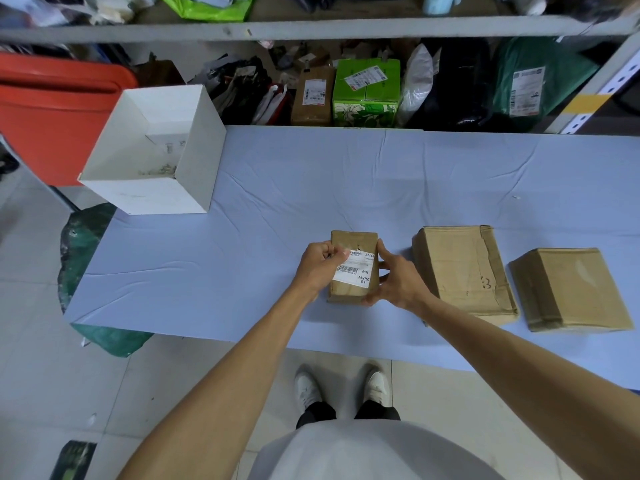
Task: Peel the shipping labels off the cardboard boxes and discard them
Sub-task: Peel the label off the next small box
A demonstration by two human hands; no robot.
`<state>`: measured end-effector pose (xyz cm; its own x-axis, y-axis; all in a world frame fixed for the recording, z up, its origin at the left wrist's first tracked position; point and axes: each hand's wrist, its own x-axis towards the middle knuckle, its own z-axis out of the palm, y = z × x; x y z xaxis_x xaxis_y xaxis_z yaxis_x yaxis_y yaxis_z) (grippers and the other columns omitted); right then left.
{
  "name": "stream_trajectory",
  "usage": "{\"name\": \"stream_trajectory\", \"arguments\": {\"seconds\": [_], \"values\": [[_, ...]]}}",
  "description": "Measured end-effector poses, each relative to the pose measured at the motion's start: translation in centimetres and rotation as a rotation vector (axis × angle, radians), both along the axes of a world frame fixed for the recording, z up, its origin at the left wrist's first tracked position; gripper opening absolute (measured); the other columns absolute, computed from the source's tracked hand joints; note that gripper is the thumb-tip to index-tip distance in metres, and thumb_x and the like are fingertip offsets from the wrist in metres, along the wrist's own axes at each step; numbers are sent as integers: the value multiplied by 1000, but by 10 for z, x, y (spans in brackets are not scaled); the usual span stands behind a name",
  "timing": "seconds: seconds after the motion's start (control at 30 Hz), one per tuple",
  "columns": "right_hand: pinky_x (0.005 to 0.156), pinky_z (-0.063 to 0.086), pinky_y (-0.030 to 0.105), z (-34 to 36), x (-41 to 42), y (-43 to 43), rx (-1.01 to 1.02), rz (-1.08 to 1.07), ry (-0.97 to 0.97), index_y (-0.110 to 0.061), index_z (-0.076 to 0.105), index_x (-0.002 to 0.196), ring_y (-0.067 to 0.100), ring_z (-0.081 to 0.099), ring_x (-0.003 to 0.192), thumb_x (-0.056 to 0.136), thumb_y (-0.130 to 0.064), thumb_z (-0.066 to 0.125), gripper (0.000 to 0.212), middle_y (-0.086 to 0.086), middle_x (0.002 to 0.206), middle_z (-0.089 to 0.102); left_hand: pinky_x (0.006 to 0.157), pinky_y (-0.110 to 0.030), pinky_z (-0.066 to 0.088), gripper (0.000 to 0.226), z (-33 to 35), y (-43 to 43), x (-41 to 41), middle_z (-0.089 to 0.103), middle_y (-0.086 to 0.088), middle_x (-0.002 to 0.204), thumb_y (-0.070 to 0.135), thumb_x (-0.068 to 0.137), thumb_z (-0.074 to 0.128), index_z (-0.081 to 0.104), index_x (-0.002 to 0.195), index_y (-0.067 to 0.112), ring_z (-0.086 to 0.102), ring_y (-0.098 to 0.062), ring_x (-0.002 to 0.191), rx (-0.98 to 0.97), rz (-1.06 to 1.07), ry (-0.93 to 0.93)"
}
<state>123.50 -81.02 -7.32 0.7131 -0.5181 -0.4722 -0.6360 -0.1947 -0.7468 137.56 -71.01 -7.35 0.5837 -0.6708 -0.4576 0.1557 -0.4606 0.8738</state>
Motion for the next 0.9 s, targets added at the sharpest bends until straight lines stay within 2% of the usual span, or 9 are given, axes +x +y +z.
{"name": "stream_trajectory", "arguments": {"seconds": [0.17, 0.3, 0.47, 0.67, 0.9], "values": [[79, 54, 29, 2, 0, 2, 5, -16, -3, -19, 12, 153, 14, 63, 93, 55, -1, 88, 125, 5, 133, 57, 82, -36, 56, 20, 0, 0, 1, 73, -15, 100, 15, 92, 61, 68, 101, -1, 71, -26, 91, -1, -7, 8], [76, 53, 27, 4, 0, 4, 10, -16, -7, -20, 12, 152, 13, 61, 92, 55, 1, 87, 124, 5, 131, 57, 79, -32, 56, 19, -1, 1, 3, 72, -15, 99, 14, 93, 61, 68, 101, -2, 70, -23, 86, -3, -5, 32], [71, 53, 23, 6, 0, 3, 13, -8, 1, -20, 10, 152, 13, 62, 88, 55, 2, 86, 126, 5, 131, 57, 84, -38, 55, 22, -3, 1, 4, 72, -17, 101, 14, 93, 60, 67, 102, -5, 70, -26, 90, 1, -13, 35], [73, 52, 23, 8, -1, 4, 9, -11, 6, -20, 11, 152, 14, 63, 89, 54, 2, 87, 126, 5, 130, 58, 86, -39, 55, 23, -4, 2, 4, 73, -17, 102, 15, 93, 60, 67, 104, -4, 70, -26, 91, -7, -28, 53], [79, 54, 29, 9, -3, 6, 20, -26, -4, -19, 14, 152, 16, 63, 94, 54, 4, 85, 123, 5, 127, 59, 78, -32, 54, 25, -3, 4, 3, 72, -18, 100, 13, 94, 58, 64, 105, -9, 69, -23, 85, -26, -42, 66]]}}
